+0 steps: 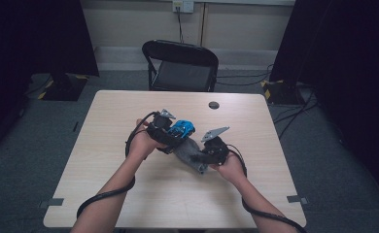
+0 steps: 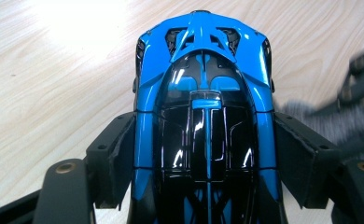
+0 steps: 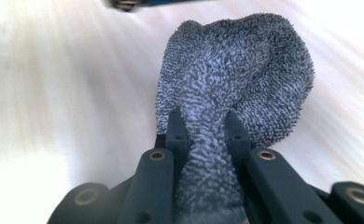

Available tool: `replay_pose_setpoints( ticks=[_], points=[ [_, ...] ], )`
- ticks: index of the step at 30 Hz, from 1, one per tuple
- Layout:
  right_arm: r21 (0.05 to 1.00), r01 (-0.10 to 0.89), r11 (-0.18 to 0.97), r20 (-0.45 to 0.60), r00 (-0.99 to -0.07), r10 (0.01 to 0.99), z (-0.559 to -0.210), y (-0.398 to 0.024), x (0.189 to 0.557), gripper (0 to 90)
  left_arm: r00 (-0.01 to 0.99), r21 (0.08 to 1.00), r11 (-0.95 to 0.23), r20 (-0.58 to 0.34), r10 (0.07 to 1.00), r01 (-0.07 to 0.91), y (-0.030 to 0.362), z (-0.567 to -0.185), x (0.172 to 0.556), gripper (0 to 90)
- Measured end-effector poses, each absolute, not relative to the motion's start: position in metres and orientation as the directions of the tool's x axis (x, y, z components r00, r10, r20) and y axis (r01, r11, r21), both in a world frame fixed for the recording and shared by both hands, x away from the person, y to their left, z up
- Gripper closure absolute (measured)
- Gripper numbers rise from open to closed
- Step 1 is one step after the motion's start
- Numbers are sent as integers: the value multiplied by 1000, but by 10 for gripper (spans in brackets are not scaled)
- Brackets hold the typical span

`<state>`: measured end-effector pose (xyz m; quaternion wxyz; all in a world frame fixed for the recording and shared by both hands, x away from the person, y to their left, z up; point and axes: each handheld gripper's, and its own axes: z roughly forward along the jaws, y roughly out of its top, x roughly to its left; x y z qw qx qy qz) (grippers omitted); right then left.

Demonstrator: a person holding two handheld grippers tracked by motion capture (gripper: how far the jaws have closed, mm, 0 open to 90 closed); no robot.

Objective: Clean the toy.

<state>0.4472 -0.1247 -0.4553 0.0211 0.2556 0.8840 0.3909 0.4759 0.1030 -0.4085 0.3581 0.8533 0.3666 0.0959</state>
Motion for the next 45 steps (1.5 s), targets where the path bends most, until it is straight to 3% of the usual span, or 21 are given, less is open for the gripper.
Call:
replay_pose_setpoints(
  ticks=[11,45],
  points=[
    [709,501,497,152,-796,585,-446,-161,469,779,734,668,-503,-98,672,549,105,-416,466,281],
    [730,457,509,170,-842,513,-442,-143,465,779,748,671,-502,-119,652,545,86,-413,474,281]
  ],
)
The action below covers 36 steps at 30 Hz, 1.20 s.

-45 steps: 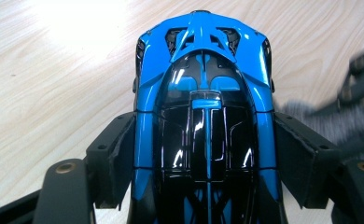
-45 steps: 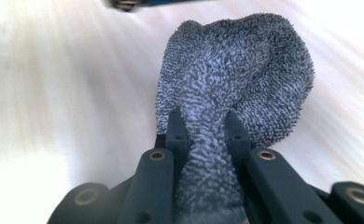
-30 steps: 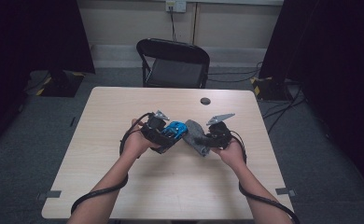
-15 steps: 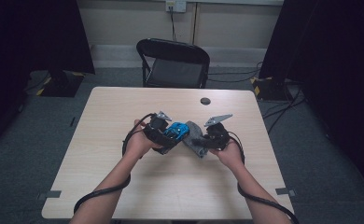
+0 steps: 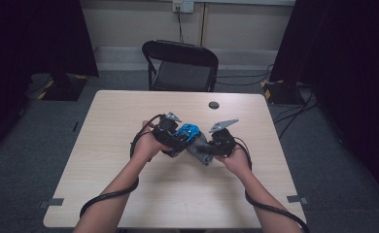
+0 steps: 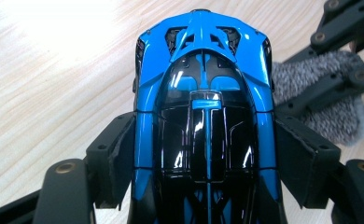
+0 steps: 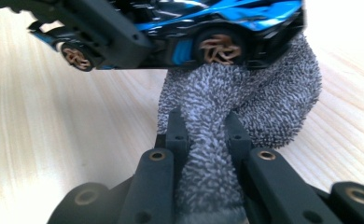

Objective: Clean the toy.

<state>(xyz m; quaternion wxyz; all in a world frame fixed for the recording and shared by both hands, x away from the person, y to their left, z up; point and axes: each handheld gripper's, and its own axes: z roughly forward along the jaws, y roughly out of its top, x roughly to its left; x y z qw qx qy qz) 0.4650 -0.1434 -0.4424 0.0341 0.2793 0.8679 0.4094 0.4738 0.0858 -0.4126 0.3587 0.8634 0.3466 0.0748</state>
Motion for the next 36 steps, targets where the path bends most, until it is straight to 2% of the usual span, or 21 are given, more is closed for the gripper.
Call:
replay_pose_setpoints(
  ticks=[20,36],
  points=[
    [737,415,533,184,-882,433,-449,-124,454,780,725,653,-488,-139,674,579,83,-414,480,282],
    [739,400,542,186,-895,406,-453,-112,448,779,712,650,-478,-139,689,590,79,-414,483,281]
  ],
)
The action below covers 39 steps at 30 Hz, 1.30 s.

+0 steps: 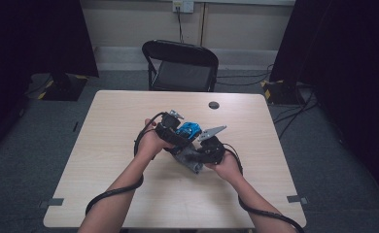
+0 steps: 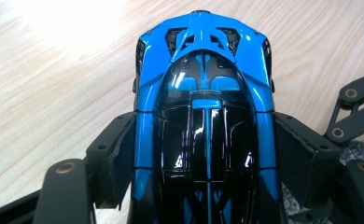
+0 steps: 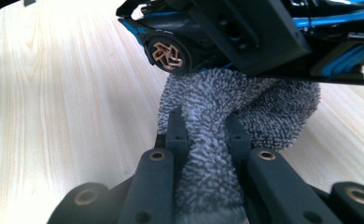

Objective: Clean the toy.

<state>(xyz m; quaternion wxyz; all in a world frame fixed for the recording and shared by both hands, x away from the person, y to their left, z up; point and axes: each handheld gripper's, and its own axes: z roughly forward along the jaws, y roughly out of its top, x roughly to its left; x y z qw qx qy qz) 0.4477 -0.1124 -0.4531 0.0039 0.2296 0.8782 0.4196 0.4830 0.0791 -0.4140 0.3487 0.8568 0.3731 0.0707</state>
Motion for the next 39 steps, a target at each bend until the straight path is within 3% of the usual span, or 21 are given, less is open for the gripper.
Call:
replay_pose_setpoints(
  ticks=[22,39],
  points=[
    [736,360,573,186,-922,341,-457,-99,440,779,651,673,-407,-146,745,617,87,-416,494,281],
    [733,400,550,165,-889,427,-447,-132,449,777,641,678,-413,-113,759,608,120,-410,482,281]
  ],
)
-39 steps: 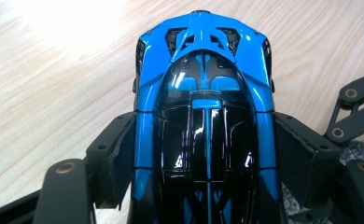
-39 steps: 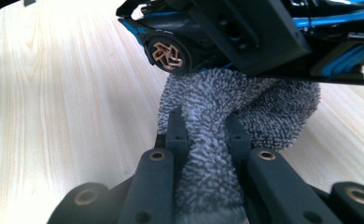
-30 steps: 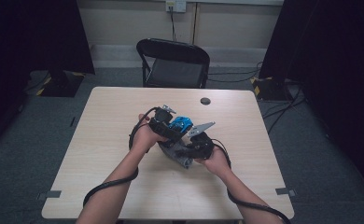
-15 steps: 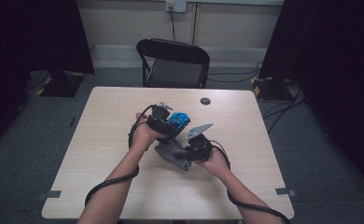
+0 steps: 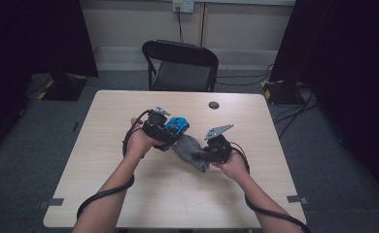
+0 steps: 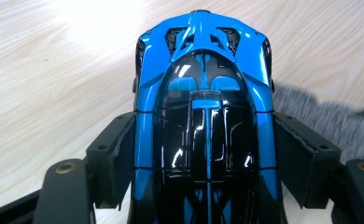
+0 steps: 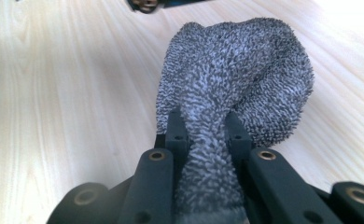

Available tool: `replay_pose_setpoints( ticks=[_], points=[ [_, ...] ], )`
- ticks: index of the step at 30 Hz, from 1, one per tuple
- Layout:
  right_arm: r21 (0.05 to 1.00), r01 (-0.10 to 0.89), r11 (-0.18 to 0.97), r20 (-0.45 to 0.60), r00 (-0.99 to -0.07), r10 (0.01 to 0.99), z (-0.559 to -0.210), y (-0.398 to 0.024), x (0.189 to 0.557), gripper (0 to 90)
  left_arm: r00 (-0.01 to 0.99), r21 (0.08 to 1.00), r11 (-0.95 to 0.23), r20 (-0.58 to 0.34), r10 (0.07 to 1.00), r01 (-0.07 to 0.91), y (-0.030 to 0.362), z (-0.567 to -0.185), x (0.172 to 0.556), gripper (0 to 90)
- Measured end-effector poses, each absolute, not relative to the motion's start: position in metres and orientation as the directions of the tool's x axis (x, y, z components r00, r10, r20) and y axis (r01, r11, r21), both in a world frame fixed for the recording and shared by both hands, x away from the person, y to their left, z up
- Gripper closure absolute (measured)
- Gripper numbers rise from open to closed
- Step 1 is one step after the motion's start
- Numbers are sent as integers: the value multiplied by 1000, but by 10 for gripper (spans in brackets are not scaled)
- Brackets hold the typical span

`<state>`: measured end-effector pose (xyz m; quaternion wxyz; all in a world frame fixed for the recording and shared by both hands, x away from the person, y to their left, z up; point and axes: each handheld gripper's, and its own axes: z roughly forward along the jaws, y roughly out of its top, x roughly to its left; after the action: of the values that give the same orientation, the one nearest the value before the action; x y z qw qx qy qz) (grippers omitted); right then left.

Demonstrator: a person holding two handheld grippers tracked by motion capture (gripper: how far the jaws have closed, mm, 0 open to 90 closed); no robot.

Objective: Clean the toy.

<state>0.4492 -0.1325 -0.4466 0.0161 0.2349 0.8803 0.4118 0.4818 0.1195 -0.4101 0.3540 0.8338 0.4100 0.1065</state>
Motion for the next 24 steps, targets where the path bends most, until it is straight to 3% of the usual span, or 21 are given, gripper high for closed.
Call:
replay_pose_setpoints(
  ticks=[24],
  points=[
    [729,526,438,156,-751,642,-446,-216,462,774,586,641,-397,-102,804,657,178,-438,466,281]
  ],
)
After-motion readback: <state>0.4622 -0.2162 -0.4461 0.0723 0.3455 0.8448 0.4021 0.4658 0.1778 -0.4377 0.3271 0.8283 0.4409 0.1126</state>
